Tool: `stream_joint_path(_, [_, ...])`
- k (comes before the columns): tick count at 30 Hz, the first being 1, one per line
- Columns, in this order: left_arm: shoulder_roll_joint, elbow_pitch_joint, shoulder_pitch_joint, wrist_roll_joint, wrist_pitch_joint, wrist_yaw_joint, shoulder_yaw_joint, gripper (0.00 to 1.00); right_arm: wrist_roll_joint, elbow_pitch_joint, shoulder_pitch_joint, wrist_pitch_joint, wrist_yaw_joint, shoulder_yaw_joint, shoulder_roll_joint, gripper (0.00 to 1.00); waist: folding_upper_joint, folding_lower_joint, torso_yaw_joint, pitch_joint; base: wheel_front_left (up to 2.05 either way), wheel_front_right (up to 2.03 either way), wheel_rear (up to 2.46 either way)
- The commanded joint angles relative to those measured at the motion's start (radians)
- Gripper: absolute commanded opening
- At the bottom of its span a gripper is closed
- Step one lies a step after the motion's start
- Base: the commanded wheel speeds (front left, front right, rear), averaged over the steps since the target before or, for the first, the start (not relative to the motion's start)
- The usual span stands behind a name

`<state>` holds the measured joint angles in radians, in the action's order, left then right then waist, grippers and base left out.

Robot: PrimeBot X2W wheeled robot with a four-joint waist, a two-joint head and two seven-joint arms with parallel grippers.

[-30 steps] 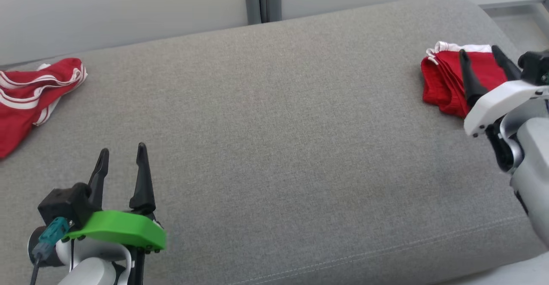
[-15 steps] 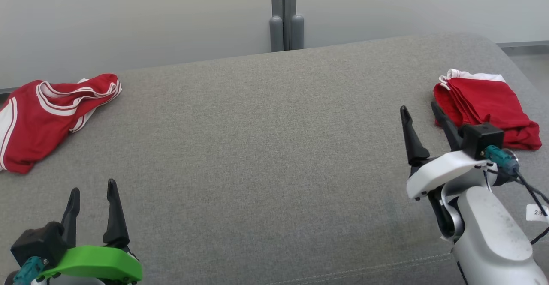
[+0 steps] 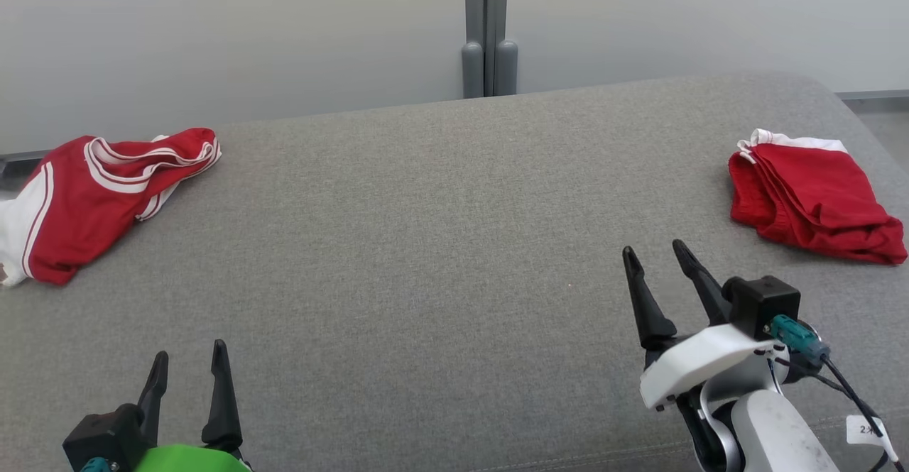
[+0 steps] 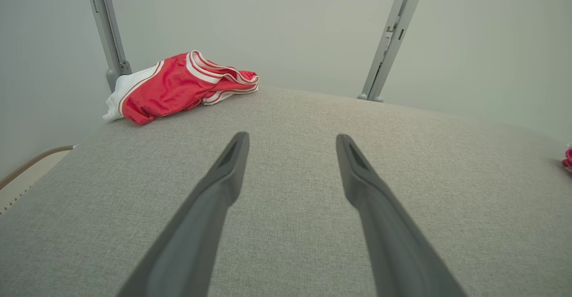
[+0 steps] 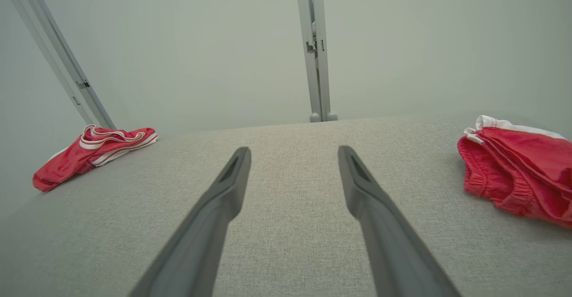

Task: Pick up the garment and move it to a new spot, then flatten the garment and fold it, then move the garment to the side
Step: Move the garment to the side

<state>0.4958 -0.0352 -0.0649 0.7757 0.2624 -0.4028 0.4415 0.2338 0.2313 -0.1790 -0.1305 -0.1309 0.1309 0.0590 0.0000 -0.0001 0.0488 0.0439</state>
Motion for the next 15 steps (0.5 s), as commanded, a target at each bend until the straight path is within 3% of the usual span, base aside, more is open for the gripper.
stream_joint_path(1, [0.0,0.004,-0.01,-0.01,0.003,0.011,0.001,1.0,0.004,-0.018,0.028,0.007,0.0,-0.004,-0.002,1.0,0.0,0.0001,-0.006,0.003,0.0,0.0,0.0])
stream_joint_path(15, [-0.048,0.084,0.053,-0.056,0.003,0.074,-0.002,1.0,0.032,-0.076,0.092,0.018,0.0,0.007,-0.008,1.0,0.0,0.0001,-0.012,0.012,0.0,0.0,0.0])
